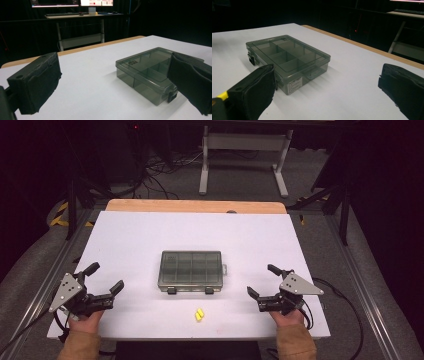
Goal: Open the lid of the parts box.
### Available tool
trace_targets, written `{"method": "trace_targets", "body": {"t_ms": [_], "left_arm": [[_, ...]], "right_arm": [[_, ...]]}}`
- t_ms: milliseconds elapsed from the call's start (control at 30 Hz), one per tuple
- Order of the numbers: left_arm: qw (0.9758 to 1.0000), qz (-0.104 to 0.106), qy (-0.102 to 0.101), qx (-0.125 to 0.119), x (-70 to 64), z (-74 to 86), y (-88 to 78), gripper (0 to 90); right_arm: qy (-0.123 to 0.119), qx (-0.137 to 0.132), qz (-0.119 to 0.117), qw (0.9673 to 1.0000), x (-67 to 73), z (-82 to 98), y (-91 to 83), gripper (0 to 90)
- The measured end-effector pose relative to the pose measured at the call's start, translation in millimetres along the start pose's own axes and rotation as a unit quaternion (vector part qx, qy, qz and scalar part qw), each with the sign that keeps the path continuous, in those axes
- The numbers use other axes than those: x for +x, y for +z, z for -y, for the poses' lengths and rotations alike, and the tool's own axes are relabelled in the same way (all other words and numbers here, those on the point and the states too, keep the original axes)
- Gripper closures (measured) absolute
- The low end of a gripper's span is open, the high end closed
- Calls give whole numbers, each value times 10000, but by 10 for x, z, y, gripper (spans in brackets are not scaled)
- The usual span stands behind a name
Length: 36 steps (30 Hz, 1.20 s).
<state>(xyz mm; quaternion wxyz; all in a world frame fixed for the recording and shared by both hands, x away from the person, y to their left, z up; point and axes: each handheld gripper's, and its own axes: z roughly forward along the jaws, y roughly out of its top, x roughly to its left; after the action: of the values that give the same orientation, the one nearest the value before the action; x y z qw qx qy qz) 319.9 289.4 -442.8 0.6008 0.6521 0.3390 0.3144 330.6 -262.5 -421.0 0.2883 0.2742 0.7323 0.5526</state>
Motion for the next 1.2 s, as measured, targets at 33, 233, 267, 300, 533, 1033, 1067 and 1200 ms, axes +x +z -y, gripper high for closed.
{"method": "trace_targets", "body": {"t_ms": [33,233,267,300,533,1033,1067,1200], "left_arm": [[10000,1,5,9,-2,-7,6,0],[9999,64,133,67,-49,-35,65,0],[9999,64,133,67,-49,-35,65,0],[9999,76,136,54,-51,-37,70,0],[9996,252,150,26,-56,-89,68,4],[9949,808,215,557,-219,-206,266,0],[9943,860,217,590,-224,-215,301,0],[9922,1016,199,691,-240,-243,401,5]], "right_arm": [[16,-10,8,10000,-2,6,-5,13],[59,-8,46,10000,-6,17,-35,13],[61,-7,50,10000,-5,17,-36,13],[61,-7,50,10000,-5,17,-36,13],[101,18,-64,9999,23,11,2,13],[89,224,-500,9985,97,-108,244,13],[76,235,-534,9983,104,-123,268,12],[30,210,-747,9970,139,-175,372,9]]}}
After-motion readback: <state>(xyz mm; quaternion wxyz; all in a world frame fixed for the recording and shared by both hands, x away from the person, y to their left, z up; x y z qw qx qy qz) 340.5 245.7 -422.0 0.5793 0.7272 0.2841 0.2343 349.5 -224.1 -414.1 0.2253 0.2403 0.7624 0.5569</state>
